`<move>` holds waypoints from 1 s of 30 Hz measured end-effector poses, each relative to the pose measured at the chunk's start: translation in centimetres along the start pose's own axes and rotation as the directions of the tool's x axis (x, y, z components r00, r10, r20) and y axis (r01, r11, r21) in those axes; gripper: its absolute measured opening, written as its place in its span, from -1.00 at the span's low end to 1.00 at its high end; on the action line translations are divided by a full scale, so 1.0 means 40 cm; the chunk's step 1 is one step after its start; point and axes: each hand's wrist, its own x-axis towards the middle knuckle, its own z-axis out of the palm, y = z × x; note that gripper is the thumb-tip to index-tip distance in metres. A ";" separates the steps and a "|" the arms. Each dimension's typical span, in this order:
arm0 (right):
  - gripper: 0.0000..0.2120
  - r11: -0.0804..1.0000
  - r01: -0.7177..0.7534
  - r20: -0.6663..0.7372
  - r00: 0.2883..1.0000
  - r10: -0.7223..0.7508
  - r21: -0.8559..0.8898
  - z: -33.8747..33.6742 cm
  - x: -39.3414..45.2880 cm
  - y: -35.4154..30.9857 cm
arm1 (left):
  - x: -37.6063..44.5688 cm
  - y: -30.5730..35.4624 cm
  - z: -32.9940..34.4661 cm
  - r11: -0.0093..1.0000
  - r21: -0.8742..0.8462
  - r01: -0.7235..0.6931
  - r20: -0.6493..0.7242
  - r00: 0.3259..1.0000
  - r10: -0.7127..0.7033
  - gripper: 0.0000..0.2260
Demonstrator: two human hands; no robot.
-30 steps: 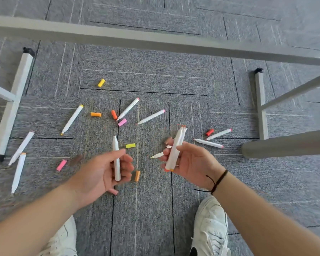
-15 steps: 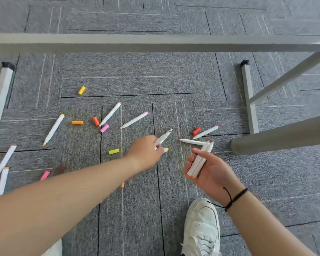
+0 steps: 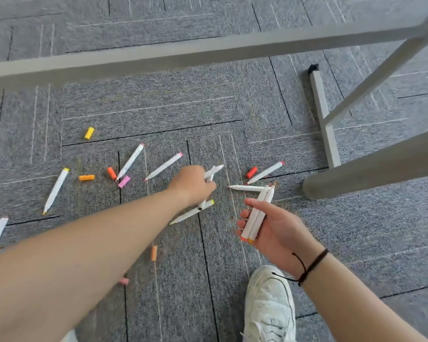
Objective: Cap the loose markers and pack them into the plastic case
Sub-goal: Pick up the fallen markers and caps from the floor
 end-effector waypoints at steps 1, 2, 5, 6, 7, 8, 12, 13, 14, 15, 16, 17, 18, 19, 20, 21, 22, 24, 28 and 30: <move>-0.75 1.000 0.001 0.002 1.000 -0.001 -0.006 0.005 -0.001 0.000 | -0.014 0.006 -0.022 0.989 -0.147 0.006 0.041 0.999 0.000 -0.79; -0.74 1.000 0.001 0.007 1.000 -0.001 -0.008 0.012 -0.002 0.002 | -0.035 0.012 -0.048 0.944 -0.327 0.033 0.095 0.995 -0.002 -0.81; -0.77 1.000 0.006 0.029 1.000 -0.005 -0.031 0.036 -0.003 0.005 | -0.132 0.013 -0.137 0.650 -0.736 0.190 0.288 0.957 0.046 -0.88; -0.76 0.999 0.008 0.041 0.999 -0.006 -0.048 0.047 -0.004 0.007 | -0.171 0.007 -0.167 0.568 -0.788 0.237 0.336 0.939 0.074 -0.89; -0.76 0.998 0.009 0.056 0.998 -0.005 -0.064 0.057 -0.003 0.010 | -0.209 -0.006 -0.192 0.506 -0.819 0.272 0.372 0.922 0.106 -0.89; -0.75 0.997 0.009 0.068 0.998 -0.003 -0.079 0.069 -0.003 0.013 | -0.246 -0.022 -0.213 0.449 -0.842 0.301 0.398 0.907 0.140 -0.90; -0.74 0.989 -0.007 0.108 0.994 0.024 -0.149 0.119 -0.001 0.030 | -0.382 -0.111 -0.255 0.152 -0.914 0.377 0.404 0.883 0.240 -0.87; -0.76 0.986 -0.009 0.111 0.993 0.028 -0.168 0.129 0.002 0.035 | -0.413 -0.132 -0.255 0.084 -0.920 0.383 0.392 0.889 0.236 -0.86; -0.78 0.982 -0.005 0.106 0.994 0.025 -0.188 0.139 0.006 0.041 | -0.443 -0.153 -0.253 0.021 -0.924 0.383 0.378 0.900 0.216 -0.85; -0.79 0.975 0.007 0.089 0.996 0.013 -0.222 0.145 0.016 0.047 | -0.470 -0.174 -0.248 -0.039 -0.926 0.376 0.362 0.912 0.193 -0.83; -0.81 0.959 0.031 0.066 0.998 -0.012 -0.281 0.154 0.026 0.052 | -0.494 -0.192 -0.243 -0.097 -0.925 0.368 0.346 0.919 0.187 -0.78; -0.83 0.912 0.073 0.043 0.997 -0.061 -0.404 0.159 0.039 0.055 | -0.512 -0.210 -0.238 -0.152 -0.921 0.359 0.327 0.924 0.197 -0.68; -0.85 0.795 0.133 0.037 0.990 -0.138 -0.592 0.165 0.053 0.057 | -0.524 -0.227 -0.233 -0.196 -0.914 0.354 0.315 0.927 0.206 -0.57; -0.86 0.583 0.197 0.074 0.971 -0.227 -0.788 0.169 0.073 0.058 | -0.533 -0.243 -0.230 -0.218 -0.911 0.349 0.308 0.930 0.201 -0.49; -0.86 0.299 0.248 0.160 0.944 -0.289 -0.922 0.176 0.095 0.061 | -0.540 -0.262 -0.228 -0.226 -0.911 0.345 0.306 0.933 0.190 -0.45; -0.88 0.012 0.287 0.269 0.911 -0.314 -0.958 0.174 0.118 0.062 | -0.541 -0.274 -0.226 -0.220 -0.915 0.337 0.301 0.937 0.179 -0.43; -0.91 -0.219 0.308 0.364 0.881 -0.302 -0.926 0.170 0.138 0.060 | -0.541 -0.279 -0.227 -0.212 -0.922 0.325 0.293 0.941 0.170 -0.41; -0.82 -0.516 0.313 0.474 0.854 -0.214 -0.797 0.169 0.178 0.071 | -0.537 -0.304 -0.233 -0.229 -0.928 0.295 0.265 0.952 0.154 -0.40; -0.73 -0.726 0.306 0.499 0.864 -0.059 -0.616 0.180 0.235 0.099 | -0.530 -0.357 -0.247 -0.276 -0.931 0.239 0.213 0.969 0.121 -0.40; -0.76 -0.771 0.326 0.500 0.866 0.011 -0.547 0.188 0.249 0.107 | -0.532 -0.383 -0.242 -0.284 -0.929 0.235 0.215 0.971 0.101 -0.40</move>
